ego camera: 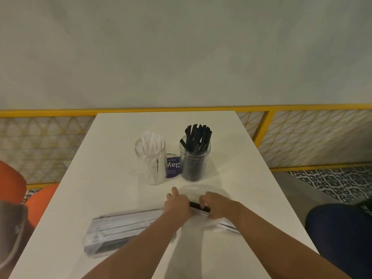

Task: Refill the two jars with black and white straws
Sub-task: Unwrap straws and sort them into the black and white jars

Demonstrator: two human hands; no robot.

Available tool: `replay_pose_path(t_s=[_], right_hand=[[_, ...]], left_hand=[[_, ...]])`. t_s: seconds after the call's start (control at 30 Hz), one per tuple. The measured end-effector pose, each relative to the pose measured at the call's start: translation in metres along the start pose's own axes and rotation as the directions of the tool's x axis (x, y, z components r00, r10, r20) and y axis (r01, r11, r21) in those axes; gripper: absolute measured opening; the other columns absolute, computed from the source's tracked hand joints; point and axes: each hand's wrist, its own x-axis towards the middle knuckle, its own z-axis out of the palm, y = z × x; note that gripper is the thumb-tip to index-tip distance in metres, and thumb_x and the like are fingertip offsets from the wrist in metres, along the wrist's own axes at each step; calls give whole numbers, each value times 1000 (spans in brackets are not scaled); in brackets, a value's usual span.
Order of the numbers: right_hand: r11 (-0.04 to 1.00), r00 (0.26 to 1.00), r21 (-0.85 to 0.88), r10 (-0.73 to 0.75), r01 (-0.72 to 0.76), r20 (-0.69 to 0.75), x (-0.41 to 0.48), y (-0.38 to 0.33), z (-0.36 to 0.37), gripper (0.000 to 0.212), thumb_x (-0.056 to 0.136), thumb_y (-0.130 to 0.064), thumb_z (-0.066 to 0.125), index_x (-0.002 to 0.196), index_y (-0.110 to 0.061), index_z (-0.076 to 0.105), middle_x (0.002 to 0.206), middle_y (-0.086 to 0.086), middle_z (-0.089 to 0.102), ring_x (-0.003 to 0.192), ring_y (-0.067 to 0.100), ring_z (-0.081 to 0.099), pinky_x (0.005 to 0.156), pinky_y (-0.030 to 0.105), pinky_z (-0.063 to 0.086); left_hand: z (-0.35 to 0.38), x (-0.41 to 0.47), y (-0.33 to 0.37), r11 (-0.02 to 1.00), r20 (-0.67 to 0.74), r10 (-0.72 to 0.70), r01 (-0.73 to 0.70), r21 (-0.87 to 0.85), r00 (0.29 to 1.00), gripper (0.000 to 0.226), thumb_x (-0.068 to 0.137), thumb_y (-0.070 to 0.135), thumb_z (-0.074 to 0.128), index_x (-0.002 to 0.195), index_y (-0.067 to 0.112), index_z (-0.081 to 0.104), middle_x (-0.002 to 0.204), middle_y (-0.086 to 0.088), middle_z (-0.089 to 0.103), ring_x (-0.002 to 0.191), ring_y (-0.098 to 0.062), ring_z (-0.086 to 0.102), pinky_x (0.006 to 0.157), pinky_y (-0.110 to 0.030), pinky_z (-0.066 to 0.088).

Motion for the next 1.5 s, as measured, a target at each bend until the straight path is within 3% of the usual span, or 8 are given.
replay_pose_path(t_s=[0.17,0.3,0.37,0.57,0.7,0.8,1.13,1.5], right_hand=[[999,990,-40,19,-25,-142,2,2,17,46,82,-28,66,118,-11,44,121,9,47,99,23,44,75,27,31],[997,992,-52,55,-61,-112,5,-1,20,42,83,-24,63,119,-9,46,122,10,50,109,28,50,80,32,38],[997,992,-30,74,-77,-100,6,-1,19,36,85,-20,59,117,-7,49,121,11,54,107,28,54,77,30,37],[984,994,165,84,-71,-73,3,1,11,34,89,-23,57,119,-8,53,123,9,58,111,25,54,88,28,39],[970,997,241,55,-42,-47,-3,1,0,29,90,-23,56,116,-11,56,103,3,53,95,16,48,81,24,33],[949,998,314,37,-22,-43,-7,1,-9,39,90,-21,56,127,-8,52,120,11,59,94,11,43,82,23,34],[760,986,635,-55,142,-156,-16,-18,-50,19,89,-14,61,86,-32,54,78,-8,59,66,0,59,77,19,49],[519,912,767,-67,377,-404,-18,-43,-89,4,94,-13,54,90,-10,55,69,4,61,57,10,61,65,21,56]], left_hand=[[6,1,-7,998,4,28,-28,-62,1000,20,89,10,51,105,9,62,113,-10,60,100,-23,59,88,-29,49],[3,3,-11,985,-49,22,-30,-168,999,25,84,-2,47,72,19,51,95,-6,58,88,-21,55,86,-27,48],[2,4,-12,975,-82,1,-19,-220,997,24,85,-2,47,76,19,53,91,-2,54,83,-18,52,83,-25,47],[-3,6,-14,952,-137,-14,-28,-304,990,26,84,-5,50,105,9,56,114,-10,55,104,-23,53,89,-27,44],[-5,8,-15,959,-142,0,-41,-281,990,41,83,-4,54,122,8,52,124,-10,52,116,-23,50,95,-24,40],[-7,8,-16,955,-141,6,-48,-292,990,50,81,-5,55,128,9,48,128,-9,50,120,-22,47,97,-22,38],[-21,8,-13,951,-122,70,-103,-291,990,51,79,-3,60,126,13,49,126,-9,49,118,-22,47,88,-20,39],[-26,4,-16,960,-98,44,-69,-270,994,55,78,5,66,128,13,45,126,-9,46,115,-22,48,84,-20,40]])
